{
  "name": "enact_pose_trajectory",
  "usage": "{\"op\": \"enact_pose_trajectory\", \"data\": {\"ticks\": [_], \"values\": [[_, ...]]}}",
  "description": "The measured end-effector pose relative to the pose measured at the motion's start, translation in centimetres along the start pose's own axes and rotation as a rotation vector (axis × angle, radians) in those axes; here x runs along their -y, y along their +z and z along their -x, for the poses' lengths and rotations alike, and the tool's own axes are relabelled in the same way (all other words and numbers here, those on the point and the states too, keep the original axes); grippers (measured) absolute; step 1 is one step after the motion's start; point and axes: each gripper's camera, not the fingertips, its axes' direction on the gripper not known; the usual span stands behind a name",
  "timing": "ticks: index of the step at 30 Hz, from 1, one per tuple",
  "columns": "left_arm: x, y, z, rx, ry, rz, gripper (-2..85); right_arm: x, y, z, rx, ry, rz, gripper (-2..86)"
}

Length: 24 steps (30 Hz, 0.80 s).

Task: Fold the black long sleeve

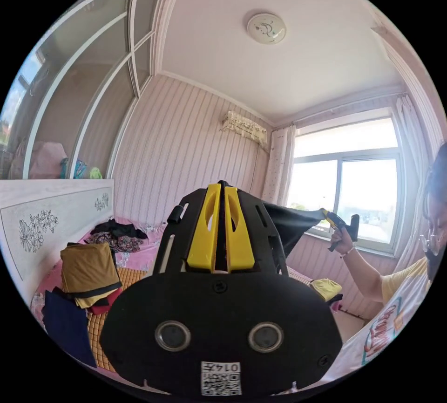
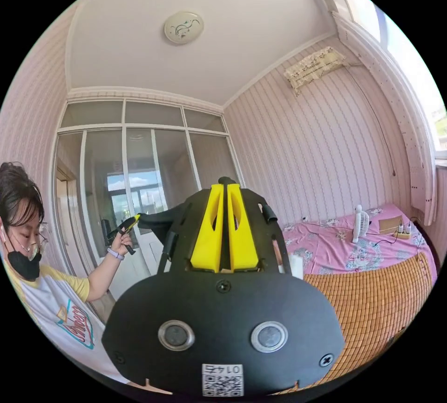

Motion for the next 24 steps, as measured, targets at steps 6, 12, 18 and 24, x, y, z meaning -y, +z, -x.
{"op": "enact_pose_trajectory", "data": {"ticks": [6, 12, 18, 24], "values": [[3.4, -7.2, -3.6, -0.023, 0.065, -0.123, -1.0, 4.3, -5.9, 8.1, 0.009, -0.091, -0.146, 0.4], [6.1, -12.6, -7.4, -0.082, 0.107, -0.233, -1.0, 7.3, -9.8, 15.1, -0.072, -0.240, -0.163, 0.4], [9.2, -19.4, -12.2, -0.147, 0.237, -0.440, -1.0, 10.6, -15.5, 22.0, 0.061, -0.370, -0.333, 0.4], [11.3, -17.1, -12.9, -0.133, 0.252, -0.391, -1.0, 13.3, -13.2, 23.4, -0.025, -0.409, -0.215, 0.4]]}}
